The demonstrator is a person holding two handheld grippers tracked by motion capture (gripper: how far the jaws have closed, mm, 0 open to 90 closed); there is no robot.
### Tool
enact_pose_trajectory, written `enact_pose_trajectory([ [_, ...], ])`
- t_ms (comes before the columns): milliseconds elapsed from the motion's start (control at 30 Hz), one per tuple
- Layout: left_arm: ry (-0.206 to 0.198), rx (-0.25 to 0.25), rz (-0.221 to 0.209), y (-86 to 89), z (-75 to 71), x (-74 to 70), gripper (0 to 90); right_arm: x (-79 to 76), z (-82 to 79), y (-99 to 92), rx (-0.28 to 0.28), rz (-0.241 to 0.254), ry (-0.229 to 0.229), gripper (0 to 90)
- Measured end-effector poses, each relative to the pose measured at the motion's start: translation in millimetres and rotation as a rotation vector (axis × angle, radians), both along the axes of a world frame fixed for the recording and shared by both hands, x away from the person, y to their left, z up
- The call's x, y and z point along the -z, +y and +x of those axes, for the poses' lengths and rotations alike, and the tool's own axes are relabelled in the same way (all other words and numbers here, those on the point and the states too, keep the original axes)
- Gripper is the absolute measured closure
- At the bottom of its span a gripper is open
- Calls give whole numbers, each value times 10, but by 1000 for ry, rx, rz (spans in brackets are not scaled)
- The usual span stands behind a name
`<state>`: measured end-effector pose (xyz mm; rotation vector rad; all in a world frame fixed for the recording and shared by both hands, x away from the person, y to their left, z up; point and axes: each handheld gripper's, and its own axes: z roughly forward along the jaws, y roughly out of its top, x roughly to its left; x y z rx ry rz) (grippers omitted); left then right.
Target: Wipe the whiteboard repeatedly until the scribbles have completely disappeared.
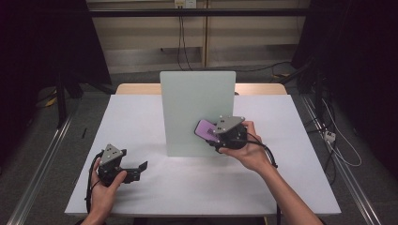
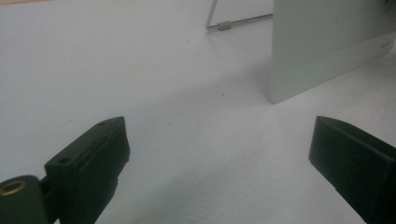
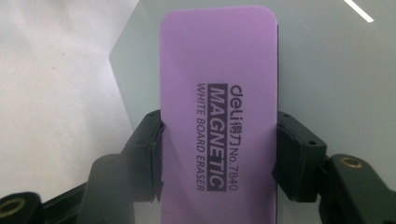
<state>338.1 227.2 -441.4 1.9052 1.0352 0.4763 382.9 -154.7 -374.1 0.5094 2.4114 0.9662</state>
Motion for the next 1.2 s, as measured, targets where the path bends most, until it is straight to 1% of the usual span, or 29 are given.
enact_pose_trajectory([
  [67, -1, 3, 2, -5, -3, -2, 49, -104, 33, -21, 10, 9, -24, 411],
  [100, -1, 3, 2, -5, -3, -2, 49, -104, 33, -21, 10, 9, -24, 411],
  [133, -1, 3, 1, -4, -3, -2, 49, -213, 65, -40, 25, 17, -46, 411],
  [167, 0, 3, 0, -2, -2, -2, 49, -265, 82, -49, 31, 24, -56, 411],
  [200, -2, 2, -1, 2, -1, -2, 49, -265, 82, -49, 31, 24, -56, 411],
  [267, -1, 1, -1, 6, -1, -3, 49, -349, 113, -45, 45, 39, -74, 411],
  [333, -3, 3, -2, 4, -4, -7, 49, -333, 104, -19, 47, 29, -90, 411],
  [433, -2, 4, -2, 1, -5, -5, 49, -294, 91, -2, 39, 27, -88, 411],
  [467, -2, 4, -2, 0, -5, -4, 49, -230, 70, 24, 27, 16, -82, 411],
  [533, -2, 3, -1, 2, -3, -3, 49, -162, 46, 53, 13, -3, -82, 411],
  [567, -2, 3, 0, 3, -2, -3, 49, -162, 46, 53, 13, -3, -82, 411],
  [600, -1, 3, 0, 2, -3, -3, 49, -76, 24, 74, -3, -8, -61, 411],
  [667, -2, 2, -2, 0, -8, -5, 49, 27, -12, 105, -19, -28, -47, 411],
  [700, -2, 2, -2, 0, -8, -5, 49, 27, -12, 105, -19, -28, -47, 411],
  [733, -2, 1, -2, -1, -7, -4, 49, 136, -51, 144, -36, -57, -35, 411],
  [767, -2, 2, -1, -2, -6, -3, 49, 186, -70, 160, -40, -67, -22, 411],
  [800, -2, 2, -1, -2, -6, -3, 49, 186, -70, 160, -40, -67, -22, 411],
  [833, -2, 3, 1, -2, -6, -3, 49, 226, -79, 169, -48, -72, -16, 411],
  [900, -1, 1, 1, -6, -7, -1, 49, 292, -98, 187, -51, -65, 0, 412],
  [933, 0, 1, 1, -6, -6, -1, 49, 353, -112, 213, -63, -72, 15, 411],
  [967, 0, 1, 0, -6, -6, -1, 49, 353, -112, 213, -63, -72, 15, 411],
  [1000, -1, 3, 2, -4, -5, -2, 49, 401, -123, 241, -73, -83, 28, 411],
  [1100, -2, 3, 1, -1, -6, -3, 49, 433, -128, 258, -81, -84, 35, 412],
  [1167, -1, 1, -1, 0, -6, -2, 49, 475, -131, 283, -85, -76, 61, 412],
  [1200, -1, 1, -1, 1, -5, -2, 49, 475, -131, 283, -85, -76, 61, 412],
])
